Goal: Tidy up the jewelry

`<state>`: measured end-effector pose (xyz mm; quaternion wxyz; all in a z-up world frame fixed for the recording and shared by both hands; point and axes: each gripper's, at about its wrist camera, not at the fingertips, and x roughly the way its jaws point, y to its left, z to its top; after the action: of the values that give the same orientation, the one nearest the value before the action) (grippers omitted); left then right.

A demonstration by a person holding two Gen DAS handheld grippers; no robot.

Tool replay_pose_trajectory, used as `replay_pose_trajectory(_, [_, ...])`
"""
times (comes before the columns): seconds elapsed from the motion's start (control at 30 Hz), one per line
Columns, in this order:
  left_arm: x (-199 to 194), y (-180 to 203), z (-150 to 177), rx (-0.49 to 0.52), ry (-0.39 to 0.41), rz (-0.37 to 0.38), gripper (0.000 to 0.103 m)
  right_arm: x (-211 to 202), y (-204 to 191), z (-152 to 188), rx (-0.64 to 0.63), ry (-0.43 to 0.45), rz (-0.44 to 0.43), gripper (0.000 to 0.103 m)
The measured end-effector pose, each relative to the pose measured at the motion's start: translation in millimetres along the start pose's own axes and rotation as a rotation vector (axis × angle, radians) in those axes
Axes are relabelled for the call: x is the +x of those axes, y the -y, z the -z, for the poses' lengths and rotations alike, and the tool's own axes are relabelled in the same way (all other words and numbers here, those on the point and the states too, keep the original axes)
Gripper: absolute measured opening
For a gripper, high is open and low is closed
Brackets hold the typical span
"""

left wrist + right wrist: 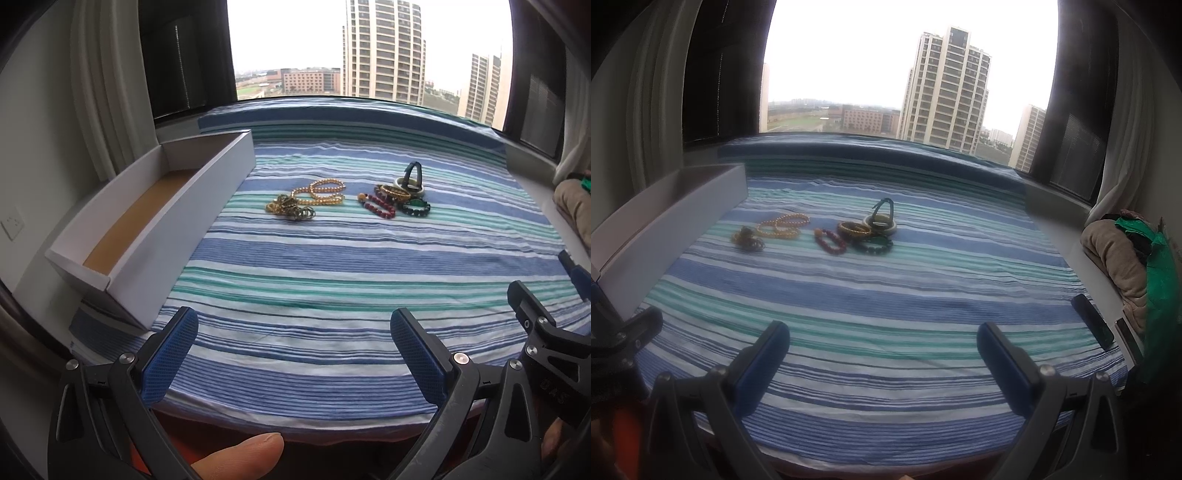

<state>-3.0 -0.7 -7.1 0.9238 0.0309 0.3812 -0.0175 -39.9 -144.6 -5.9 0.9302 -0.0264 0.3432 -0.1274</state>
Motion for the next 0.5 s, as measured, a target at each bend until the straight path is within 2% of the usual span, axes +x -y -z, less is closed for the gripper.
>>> replay_pose_trajectory(0.5, [-0.4, 7.2, 0.1, 0.022, -0.003, 0.004, 0.103, 1.7, 1.1, 2.1, -0.008, 0.0, 0.016, 0.103])
